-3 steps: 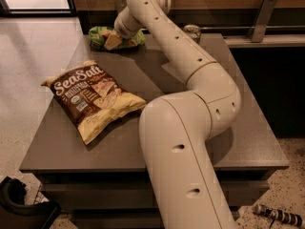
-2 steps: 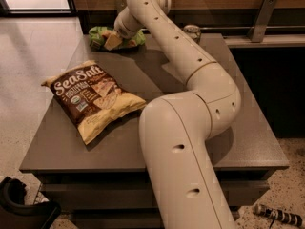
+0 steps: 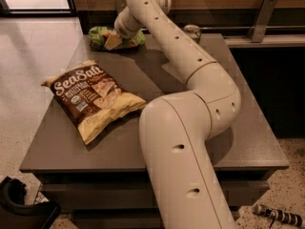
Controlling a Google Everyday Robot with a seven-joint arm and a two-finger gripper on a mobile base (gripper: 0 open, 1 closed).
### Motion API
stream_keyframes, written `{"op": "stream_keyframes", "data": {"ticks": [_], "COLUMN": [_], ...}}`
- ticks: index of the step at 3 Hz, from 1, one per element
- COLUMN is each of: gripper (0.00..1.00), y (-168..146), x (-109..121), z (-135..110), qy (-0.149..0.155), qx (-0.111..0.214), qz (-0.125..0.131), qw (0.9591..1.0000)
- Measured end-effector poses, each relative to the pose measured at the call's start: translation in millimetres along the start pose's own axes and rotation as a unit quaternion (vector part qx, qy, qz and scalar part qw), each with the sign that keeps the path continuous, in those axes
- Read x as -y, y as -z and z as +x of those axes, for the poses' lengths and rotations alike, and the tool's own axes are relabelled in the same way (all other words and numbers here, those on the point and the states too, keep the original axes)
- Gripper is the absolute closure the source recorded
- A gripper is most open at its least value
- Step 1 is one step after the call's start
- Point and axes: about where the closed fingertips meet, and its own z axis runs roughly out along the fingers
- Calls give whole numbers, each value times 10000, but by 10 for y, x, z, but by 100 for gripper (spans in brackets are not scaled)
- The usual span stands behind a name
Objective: Pick green rice chip bag
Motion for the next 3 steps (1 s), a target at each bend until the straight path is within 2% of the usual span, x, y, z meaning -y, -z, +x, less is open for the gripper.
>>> {"op": "stream_keyframes", "data": {"ticks": [3], "gripper": [100], "y": [2], "x": [0], "z": [-1], "qy": [1], "qx": [-2], "qz": [2], "qw": [10000]}}
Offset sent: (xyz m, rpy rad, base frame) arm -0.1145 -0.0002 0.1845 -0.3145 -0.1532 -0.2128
